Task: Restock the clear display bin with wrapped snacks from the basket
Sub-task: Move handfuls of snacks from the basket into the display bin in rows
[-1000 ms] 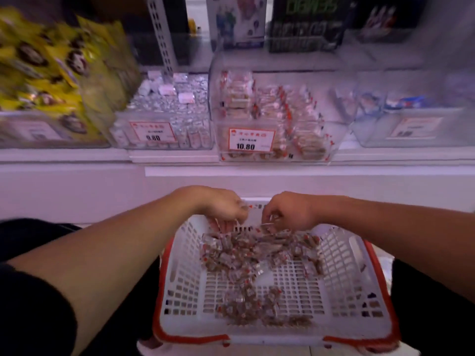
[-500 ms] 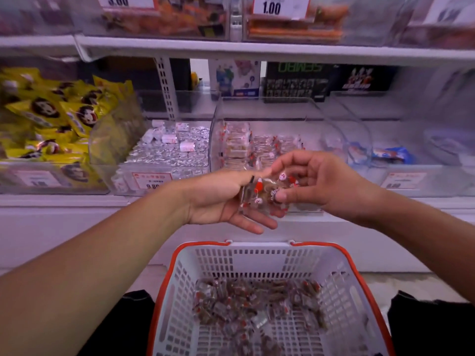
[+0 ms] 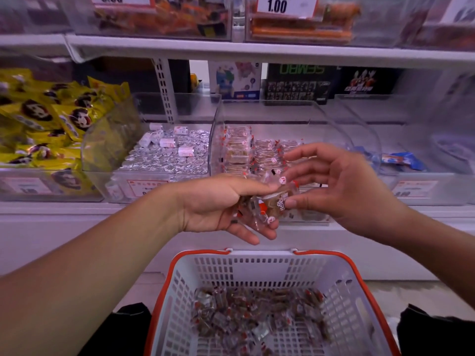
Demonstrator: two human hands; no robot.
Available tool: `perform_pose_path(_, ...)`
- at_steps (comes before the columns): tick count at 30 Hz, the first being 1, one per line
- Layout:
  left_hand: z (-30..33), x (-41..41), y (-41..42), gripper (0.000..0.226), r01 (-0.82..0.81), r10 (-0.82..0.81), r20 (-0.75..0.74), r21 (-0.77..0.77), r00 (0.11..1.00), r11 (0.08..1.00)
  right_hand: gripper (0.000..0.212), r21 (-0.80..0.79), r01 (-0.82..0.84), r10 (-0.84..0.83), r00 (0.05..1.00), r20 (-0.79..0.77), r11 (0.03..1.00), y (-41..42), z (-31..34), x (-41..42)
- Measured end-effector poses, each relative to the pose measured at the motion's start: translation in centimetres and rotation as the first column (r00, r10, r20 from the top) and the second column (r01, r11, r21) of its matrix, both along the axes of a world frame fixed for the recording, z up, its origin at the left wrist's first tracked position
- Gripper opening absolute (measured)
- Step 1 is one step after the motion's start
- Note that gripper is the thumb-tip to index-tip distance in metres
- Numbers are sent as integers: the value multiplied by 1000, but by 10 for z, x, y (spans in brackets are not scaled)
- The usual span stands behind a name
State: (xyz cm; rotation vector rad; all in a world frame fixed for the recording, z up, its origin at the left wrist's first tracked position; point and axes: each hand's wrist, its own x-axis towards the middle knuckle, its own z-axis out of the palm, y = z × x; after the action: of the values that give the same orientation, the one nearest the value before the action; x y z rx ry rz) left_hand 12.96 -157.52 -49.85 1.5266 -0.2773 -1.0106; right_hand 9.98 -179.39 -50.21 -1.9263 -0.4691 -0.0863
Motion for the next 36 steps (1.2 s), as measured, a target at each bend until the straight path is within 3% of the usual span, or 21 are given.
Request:
perform_pose_path(4, -2, -2, -1, 45, 32, -32, 3, -46, 999, 998, 60, 12, -1, 0, 997, 74, 1000, 6, -8, -2)
perform_pose_path(7, -4, -2, -5, 22, 0, 1, 43, -22, 999, 1000, 66, -110, 5, 19, 976, 216, 994, 12, -11, -4)
perform_pose_path(11, -9, -2, -11, 21, -12, 9, 60, 51, 998, 999, 66, -162, -38, 74, 972, 221, 986, 19, -18, -8)
perform_pose_path(16, -9, 0, -10, 15, 36, -56, 117, 164, 992, 986, 69, -127, -163, 175, 980, 90, 978, 21, -23, -10)
perform_pose_path(19, -5, 2, -7, 25, 77, -106, 142, 199, 984, 977, 70, -151, -162, 176, 981, 83, 975, 25, -26, -10)
perform_pose_path(21, -3, 3, -4, 17, 108, -141, 142, 218, 980, 970, 71, -136, -162, 172, 983, 66, 977, 27, -25, -9)
perform_pose_path(25, 1, 2, 2, 18, 121, -165, 167, 244, 972, 962, 63, -65, -199, 192, 976, -101, 978, 22, -11, 0)
perform_pose_path(29, 8, 1, 6, 42, 51, -103, 214, 232, 971, 971, 41, -65, -299, 283, 940, -192, 952, 23, -3, 7)
perform_pose_path(32, 21, 6, 20, 71, -98, 9, 300, 281, 954, 955, 41, -56, -229, 219, 964, -153, 972, 23, 9, 19)
perform_pose_path(34, 26, 13, 35, 78, -334, 124, 508, 346, 852, 877, 46, -88, -57, 44, 990, -137, 994, 12, 20, 42)
perform_pose_path(36, 25, 23, 52, 72, -558, 144, 751, 333, 644, 760, 42, -190, 113, -139, 982, -125, 975, 3, 24, 73)
